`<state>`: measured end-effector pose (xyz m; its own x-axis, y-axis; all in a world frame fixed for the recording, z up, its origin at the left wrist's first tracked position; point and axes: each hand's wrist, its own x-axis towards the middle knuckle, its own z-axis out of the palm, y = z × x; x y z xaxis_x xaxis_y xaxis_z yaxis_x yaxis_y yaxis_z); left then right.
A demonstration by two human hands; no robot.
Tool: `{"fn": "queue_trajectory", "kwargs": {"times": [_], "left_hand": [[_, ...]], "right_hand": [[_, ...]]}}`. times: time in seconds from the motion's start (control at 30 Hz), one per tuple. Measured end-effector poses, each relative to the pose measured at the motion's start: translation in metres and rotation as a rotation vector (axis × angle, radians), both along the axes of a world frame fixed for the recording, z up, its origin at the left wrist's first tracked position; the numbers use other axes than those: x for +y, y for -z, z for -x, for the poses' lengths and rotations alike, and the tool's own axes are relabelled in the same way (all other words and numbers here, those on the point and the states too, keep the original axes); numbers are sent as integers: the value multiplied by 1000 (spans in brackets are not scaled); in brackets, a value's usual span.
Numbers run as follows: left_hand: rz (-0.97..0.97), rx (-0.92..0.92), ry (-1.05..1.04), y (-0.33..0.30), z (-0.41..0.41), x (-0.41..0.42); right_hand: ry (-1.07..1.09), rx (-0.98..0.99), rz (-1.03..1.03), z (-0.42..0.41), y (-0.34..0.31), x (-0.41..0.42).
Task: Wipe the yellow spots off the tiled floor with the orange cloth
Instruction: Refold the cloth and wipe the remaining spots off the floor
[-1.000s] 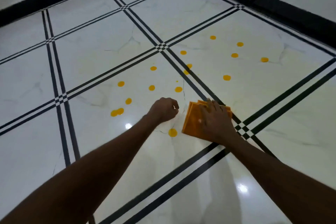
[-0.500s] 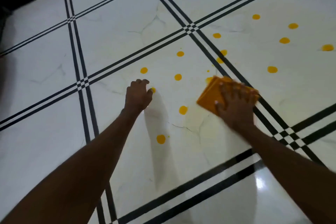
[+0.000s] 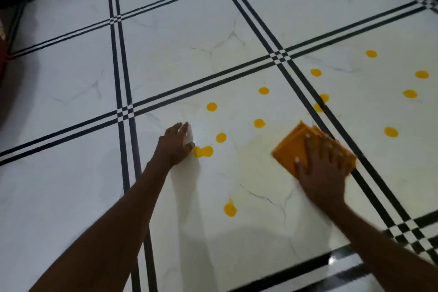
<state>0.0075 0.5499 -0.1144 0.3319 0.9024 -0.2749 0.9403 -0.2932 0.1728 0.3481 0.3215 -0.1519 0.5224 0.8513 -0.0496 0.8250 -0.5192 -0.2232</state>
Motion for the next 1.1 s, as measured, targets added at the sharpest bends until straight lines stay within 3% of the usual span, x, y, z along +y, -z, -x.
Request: {"fn": "queue_trajectory", "kwargs": {"times": [0.1,0.2,0.3,0.4,0.47,0.53,0.63,0.7,0.77,0.87,0.93,1.0,1.1], "left_hand": [[-33,11,-38,-2,13,-10],[26,94,-18,-4,17,-17],[4,128,22,-3,24,-6],[-45,104,42,8,41,-5],[-39,92,31,13,44,-6],[-9,86,8,10,40,-2],[52,70,2,-1,38,4],[41,92,40,-5,44,8],[36,94,32,0,58,11],[27,105,-32,12,73,9],[16,143,-24,13,69,7],[29,162,-20,10,64,6],[71,154,-20,2,63,12]], "right_hand": [[41,35,55,67,-13,-51],[-278,95,42,150,-10,-53],[-531,45,-22,139,2,11],[-376,-74,1,82,3,58],[-254,-50,-1,62,-2,45],[-206,18,23,95,-10,4],[-385,100,4,183,-12,-49],[-605,111,-87,205,-6,-11],[-663,78,-87,185,3,69],[-401,-55,-10,110,10,138],[-248,-2,-40,87,9,115],[-153,38,-46,125,-2,64],[-468,105,-67,212,-9,31]]}}
